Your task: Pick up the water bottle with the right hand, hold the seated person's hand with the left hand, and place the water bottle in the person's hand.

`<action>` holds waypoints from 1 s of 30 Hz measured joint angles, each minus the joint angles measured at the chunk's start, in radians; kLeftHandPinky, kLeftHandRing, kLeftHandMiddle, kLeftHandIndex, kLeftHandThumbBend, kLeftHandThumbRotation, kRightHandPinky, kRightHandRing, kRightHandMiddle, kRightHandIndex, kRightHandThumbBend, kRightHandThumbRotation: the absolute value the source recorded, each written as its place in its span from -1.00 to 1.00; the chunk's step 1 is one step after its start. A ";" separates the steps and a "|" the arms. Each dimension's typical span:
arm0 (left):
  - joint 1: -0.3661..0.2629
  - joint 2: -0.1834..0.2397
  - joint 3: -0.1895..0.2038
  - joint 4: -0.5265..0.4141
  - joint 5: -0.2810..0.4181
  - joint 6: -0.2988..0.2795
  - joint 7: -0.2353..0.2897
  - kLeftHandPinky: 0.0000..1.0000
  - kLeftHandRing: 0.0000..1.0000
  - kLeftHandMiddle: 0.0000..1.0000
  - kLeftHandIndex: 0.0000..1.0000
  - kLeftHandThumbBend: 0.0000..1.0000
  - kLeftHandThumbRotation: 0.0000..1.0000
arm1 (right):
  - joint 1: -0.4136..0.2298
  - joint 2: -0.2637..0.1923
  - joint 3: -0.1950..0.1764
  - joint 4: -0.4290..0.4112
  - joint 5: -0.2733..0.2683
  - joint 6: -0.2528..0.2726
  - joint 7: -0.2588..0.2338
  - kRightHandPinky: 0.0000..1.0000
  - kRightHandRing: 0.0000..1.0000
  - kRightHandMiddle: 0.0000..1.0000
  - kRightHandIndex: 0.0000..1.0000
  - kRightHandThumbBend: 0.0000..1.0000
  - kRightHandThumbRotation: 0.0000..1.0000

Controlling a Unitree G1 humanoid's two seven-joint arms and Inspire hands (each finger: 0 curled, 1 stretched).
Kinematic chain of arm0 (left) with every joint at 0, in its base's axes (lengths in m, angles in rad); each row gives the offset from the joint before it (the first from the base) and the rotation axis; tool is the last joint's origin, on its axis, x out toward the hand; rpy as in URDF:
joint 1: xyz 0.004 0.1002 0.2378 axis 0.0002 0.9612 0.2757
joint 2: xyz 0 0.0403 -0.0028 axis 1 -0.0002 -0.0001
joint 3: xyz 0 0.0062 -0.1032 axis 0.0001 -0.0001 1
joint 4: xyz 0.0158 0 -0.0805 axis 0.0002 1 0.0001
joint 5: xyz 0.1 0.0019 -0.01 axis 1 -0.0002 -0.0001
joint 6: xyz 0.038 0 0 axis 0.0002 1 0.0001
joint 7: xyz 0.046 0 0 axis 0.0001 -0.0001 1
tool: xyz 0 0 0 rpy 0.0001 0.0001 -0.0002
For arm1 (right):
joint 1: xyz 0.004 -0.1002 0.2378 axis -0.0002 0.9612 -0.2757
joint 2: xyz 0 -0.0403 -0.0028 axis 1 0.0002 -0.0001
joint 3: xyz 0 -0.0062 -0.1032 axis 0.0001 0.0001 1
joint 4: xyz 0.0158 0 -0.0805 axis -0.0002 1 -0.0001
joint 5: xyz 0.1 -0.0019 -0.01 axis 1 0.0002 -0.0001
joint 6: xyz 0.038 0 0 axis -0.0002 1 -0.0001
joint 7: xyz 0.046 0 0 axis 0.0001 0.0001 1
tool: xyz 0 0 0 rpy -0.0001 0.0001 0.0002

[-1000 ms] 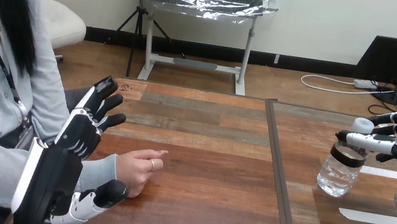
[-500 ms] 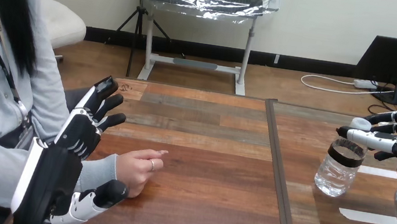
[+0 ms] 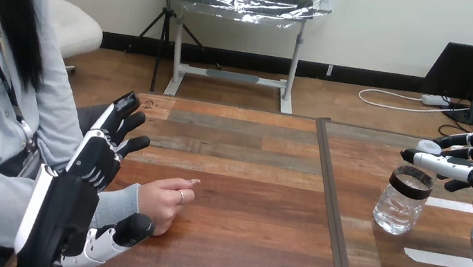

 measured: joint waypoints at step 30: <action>-0.002 0.000 0.001 0.000 0.006 0.009 0.002 0.73 0.86 0.91 0.84 1.00 0.39 | 0.000 0.008 -0.010 0.000 0.019 -0.001 0.007 -0.30 -0.13 0.05 0.11 0.71 -1.00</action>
